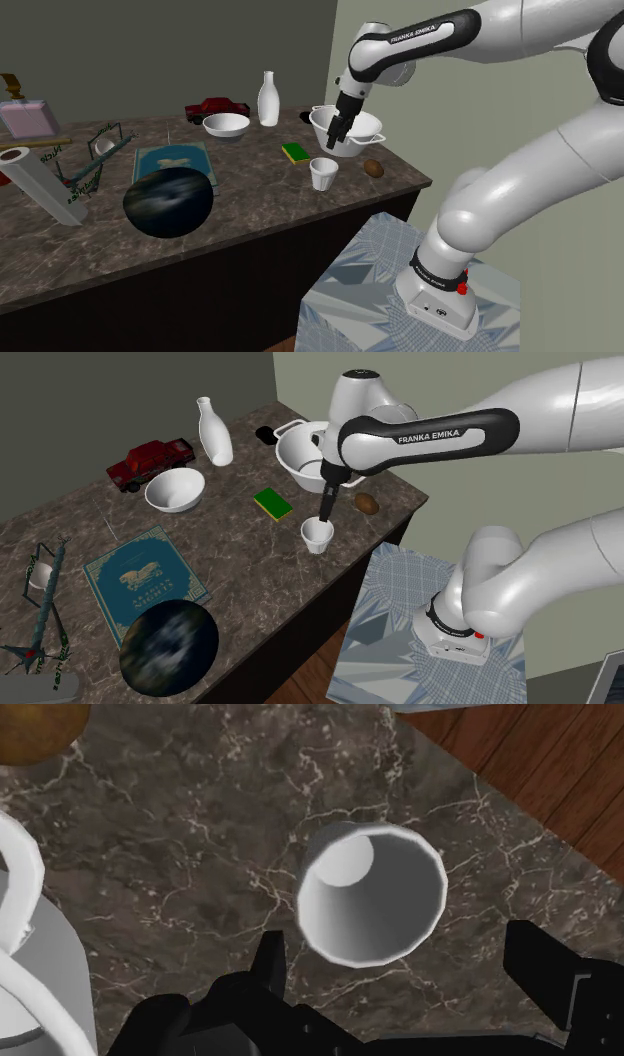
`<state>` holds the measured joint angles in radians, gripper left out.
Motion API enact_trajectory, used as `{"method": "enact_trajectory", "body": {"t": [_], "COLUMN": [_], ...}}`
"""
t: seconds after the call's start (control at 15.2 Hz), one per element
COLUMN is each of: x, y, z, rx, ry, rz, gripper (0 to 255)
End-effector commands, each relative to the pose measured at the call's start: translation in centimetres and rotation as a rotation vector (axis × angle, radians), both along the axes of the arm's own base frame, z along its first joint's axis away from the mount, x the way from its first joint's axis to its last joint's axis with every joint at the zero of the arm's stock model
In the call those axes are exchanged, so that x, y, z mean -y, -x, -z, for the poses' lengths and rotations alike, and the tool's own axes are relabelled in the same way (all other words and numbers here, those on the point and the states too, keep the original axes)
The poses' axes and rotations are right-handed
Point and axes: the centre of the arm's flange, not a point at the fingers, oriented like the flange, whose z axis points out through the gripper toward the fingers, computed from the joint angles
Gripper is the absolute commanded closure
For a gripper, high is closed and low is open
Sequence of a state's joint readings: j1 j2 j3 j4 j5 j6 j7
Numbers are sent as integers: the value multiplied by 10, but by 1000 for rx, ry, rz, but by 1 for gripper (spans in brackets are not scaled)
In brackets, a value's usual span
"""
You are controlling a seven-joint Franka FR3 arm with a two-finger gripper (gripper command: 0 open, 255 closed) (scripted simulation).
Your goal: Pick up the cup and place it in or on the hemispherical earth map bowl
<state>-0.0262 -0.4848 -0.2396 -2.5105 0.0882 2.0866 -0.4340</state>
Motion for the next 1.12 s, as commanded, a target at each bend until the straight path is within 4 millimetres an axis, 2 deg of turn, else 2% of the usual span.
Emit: {"method": "enact_trajectory", "body": {"t": [0.0, 0.26, 0.73, 1.06], "x": [11, 33, 26, 25], "y": [-11, -29, -31, -31], "z": [25, 69, 105, 108], "rx": [-7, -23, -23, -23], "ry": [-10, -31, -31, -31], "rz": [-7, -20, -20, -20], "gripper": [0, 0, 0, 0]}}
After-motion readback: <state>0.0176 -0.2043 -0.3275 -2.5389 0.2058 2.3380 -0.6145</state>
